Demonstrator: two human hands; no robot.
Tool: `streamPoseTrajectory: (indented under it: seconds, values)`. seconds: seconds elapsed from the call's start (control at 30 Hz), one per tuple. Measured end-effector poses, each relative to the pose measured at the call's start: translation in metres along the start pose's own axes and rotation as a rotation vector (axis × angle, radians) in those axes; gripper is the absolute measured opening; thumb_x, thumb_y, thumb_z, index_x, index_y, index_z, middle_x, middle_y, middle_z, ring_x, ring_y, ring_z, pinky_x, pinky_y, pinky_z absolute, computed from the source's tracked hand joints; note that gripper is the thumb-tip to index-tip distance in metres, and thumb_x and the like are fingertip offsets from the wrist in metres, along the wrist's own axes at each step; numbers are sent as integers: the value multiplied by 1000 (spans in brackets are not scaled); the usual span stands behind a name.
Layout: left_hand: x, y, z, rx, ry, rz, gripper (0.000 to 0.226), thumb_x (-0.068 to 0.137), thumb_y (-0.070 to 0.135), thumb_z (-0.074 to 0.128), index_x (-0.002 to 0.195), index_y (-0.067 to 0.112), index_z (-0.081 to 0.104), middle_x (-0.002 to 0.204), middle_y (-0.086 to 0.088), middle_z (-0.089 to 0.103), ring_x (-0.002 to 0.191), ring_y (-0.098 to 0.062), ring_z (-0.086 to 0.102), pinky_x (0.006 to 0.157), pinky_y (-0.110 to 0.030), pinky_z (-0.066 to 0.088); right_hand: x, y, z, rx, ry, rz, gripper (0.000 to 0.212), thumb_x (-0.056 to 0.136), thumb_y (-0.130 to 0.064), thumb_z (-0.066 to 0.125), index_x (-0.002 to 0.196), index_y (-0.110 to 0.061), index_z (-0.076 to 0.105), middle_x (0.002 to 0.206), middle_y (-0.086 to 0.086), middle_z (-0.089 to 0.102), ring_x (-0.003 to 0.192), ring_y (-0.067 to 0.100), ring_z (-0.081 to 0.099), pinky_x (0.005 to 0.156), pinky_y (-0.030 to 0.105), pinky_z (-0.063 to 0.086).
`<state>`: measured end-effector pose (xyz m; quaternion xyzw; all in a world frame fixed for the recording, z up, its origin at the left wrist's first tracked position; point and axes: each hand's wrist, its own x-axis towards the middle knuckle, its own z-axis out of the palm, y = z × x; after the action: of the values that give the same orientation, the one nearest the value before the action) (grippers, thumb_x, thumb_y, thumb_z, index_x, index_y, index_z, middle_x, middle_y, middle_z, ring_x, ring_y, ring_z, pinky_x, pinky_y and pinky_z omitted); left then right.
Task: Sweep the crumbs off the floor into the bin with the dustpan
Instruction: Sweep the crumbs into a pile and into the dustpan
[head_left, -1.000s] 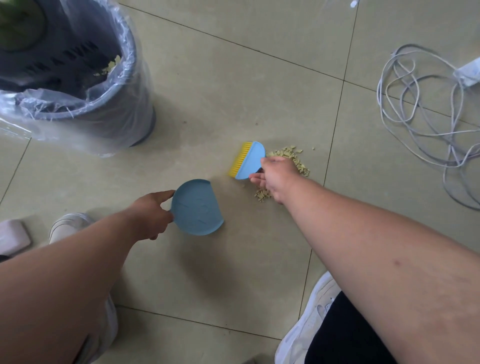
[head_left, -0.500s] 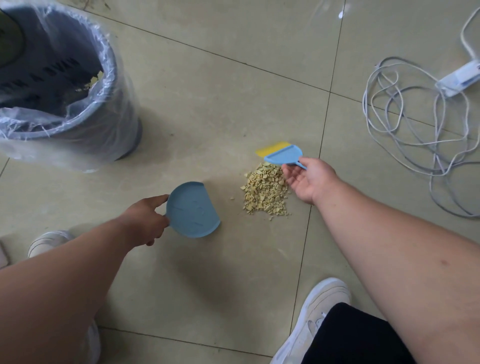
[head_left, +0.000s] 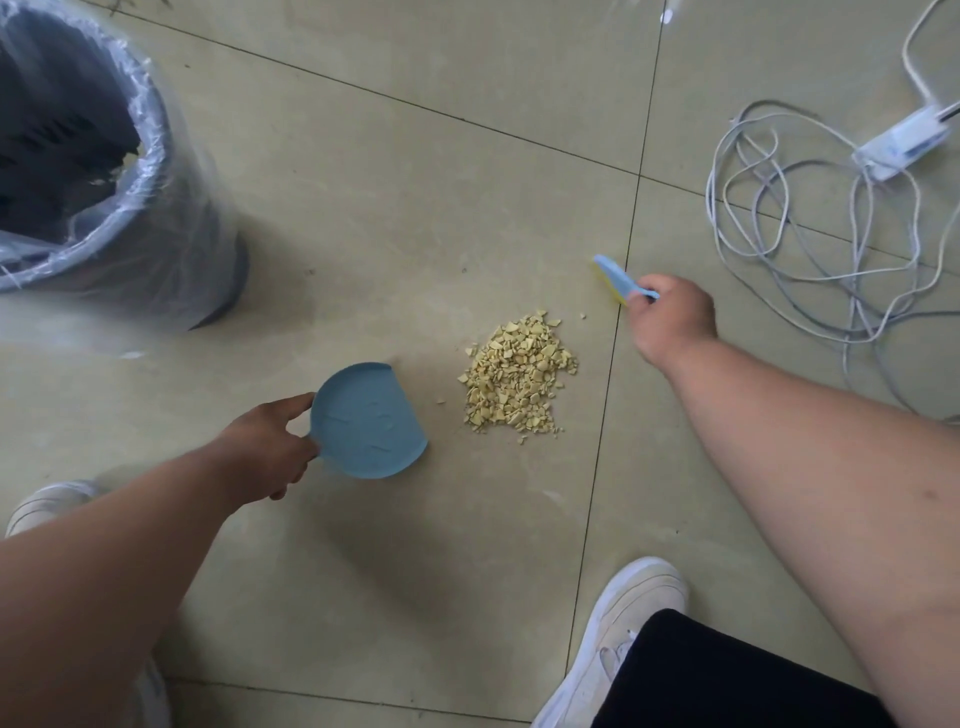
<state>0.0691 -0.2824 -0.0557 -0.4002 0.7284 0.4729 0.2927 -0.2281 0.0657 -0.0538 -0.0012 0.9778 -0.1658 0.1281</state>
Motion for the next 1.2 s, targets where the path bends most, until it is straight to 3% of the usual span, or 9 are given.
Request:
streamPoseTrajectory:
  seconds: [0.1, 0.23, 0.47, 0.6, 0.7, 0.8, 0.9, 1.1, 1.2]
  values:
    - [0, 3, 2, -3, 1, -5, 66, 97, 9, 58, 154, 40, 49, 60, -10, 57, 51, -21, 46, 46, -29, 45, -15, -9, 19, -71, -65, -199, 19, 91, -32, 64, 100, -21, 77, 87, 3, 59, 89, 29, 59, 71, 27, 37]
    - [-2, 6, 3, -16, 2, -3, 65, 98, 7, 59, 155, 38, 48, 61, -11, 56, 47, -19, 44, 43, -27, 43, -42, -30, 39, -108, -118, -303, 21, 93, -32, 66, 109, -23, 77, 88, 2, 55, 89, 26, 54, 72, 31, 47]
    - [-8, 7, 1, -17, 6, -3, 66, 98, 4, 57, 156, 35, 48, 62, -10, 55, 43, -16, 44, 41, -26, 42, -72, -61, 50, -250, -239, -516, 22, 94, -34, 58, 102, -19, 73, 88, -2, 49, 90, 21, 51, 69, 33, 49]
    - [-12, 7, -1, -14, 15, -4, 67, 97, 3, 57, 155, 35, 48, 62, -9, 56, 43, -16, 45, 42, -27, 43, -72, -69, 41, -266, -207, -564, 25, 98, -34, 51, 106, -20, 70, 91, -2, 52, 91, 22, 53, 68, 33, 48]
    - [-10, 6, -4, -7, 9, -10, 67, 96, 5, 57, 155, 36, 49, 61, -9, 57, 43, -17, 46, 42, -26, 43, -53, -71, 26, -159, -47, -404, 27, 98, -32, 51, 99, -15, 71, 95, 7, 64, 84, 30, 58, 68, 35, 49]
    - [-7, 4, -4, -3, 8, -18, 66, 97, 8, 58, 154, 38, 49, 61, -10, 59, 45, -20, 47, 42, -27, 44, -21, -60, 8, 25, 103, -88, 28, 95, -30, 54, 94, -8, 71, 97, 14, 73, 92, 35, 65, 78, 34, 50]
    - [-3, 5, -2, -16, 6, -19, 63, 97, 8, 58, 151, 39, 53, 59, -8, 57, 47, -20, 46, 44, -29, 43, 8, -34, -9, 115, 154, 167, 30, 96, -29, 52, 97, -5, 70, 101, 17, 73, 96, 35, 66, 78, 30, 45]
    - [7, 5, 2, -8, 26, -46, 66, 97, 6, 58, 154, 38, 50, 56, -9, 55, 49, -21, 45, 43, -29, 43, 25, 7, -20, 205, 162, 395, 20, 94, -28, 54, 91, -11, 63, 99, 13, 69, 90, 31, 65, 78, 30, 47]
    - [10, 7, 5, -8, 30, -46, 65, 98, 6, 59, 154, 37, 50, 55, -10, 54, 48, -21, 44, 43, -29, 43, 28, 9, -18, 309, 173, 457, 20, 93, -32, 53, 95, -14, 59, 107, 15, 70, 92, 33, 68, 87, 44, 59]
